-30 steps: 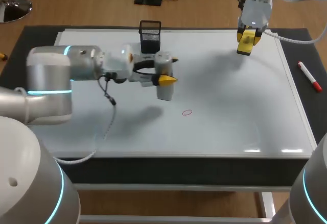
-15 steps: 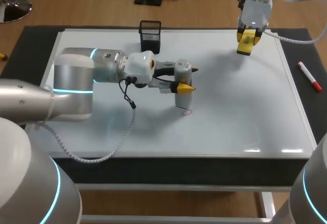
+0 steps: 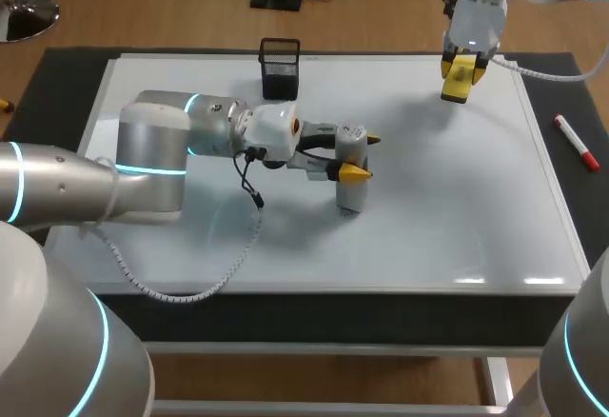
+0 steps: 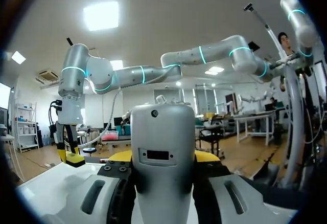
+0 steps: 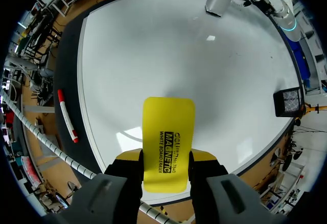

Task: Pick up the inspection probe, press it on each red-marked spot on the whiteboard one by one, put down the probe, pick up the eraser, and wipe off all the red marks.

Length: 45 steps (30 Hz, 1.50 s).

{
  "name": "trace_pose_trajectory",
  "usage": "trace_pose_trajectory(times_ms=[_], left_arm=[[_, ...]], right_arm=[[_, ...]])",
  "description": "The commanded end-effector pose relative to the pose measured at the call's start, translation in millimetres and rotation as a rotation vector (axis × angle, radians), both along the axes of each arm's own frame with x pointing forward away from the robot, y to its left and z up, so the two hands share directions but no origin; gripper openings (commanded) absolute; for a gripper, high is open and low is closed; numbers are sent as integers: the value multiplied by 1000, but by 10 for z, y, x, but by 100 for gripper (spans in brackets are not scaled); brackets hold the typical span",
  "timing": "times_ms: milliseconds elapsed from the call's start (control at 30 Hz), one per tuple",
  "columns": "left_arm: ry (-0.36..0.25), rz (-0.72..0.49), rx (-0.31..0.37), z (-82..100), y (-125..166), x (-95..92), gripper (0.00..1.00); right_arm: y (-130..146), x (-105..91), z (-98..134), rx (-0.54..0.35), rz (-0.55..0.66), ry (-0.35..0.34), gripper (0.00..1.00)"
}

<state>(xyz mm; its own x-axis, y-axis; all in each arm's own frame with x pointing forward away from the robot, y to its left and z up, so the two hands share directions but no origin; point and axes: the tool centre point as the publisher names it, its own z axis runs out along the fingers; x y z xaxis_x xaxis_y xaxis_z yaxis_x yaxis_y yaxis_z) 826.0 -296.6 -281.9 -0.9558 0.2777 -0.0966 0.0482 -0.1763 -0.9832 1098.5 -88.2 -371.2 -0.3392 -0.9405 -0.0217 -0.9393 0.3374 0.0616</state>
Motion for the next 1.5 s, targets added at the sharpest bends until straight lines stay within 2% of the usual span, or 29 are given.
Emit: trace_pose_trajectory(times_ms=[33, 433, 1167, 1333, 1500], left_arm=[[4, -14, 0, -27, -24, 53, 0], [31, -8, 22, -51, -13, 91, 0], [32, -14, 25, -60, -34, 82, 0], [29, -9, 31, -24, -3, 104, 0], [27, 30, 5, 113, 237, 224, 0]], right_arm=[[-9, 11, 12, -2, 3, 3, 0], [-9, 11, 12, -2, 3, 3, 0], [-9, 11, 12, -2, 3, 3, 0], [-9, 11, 12, -2, 3, 3, 0], [-9, 11, 12, -2, 3, 3, 0]])
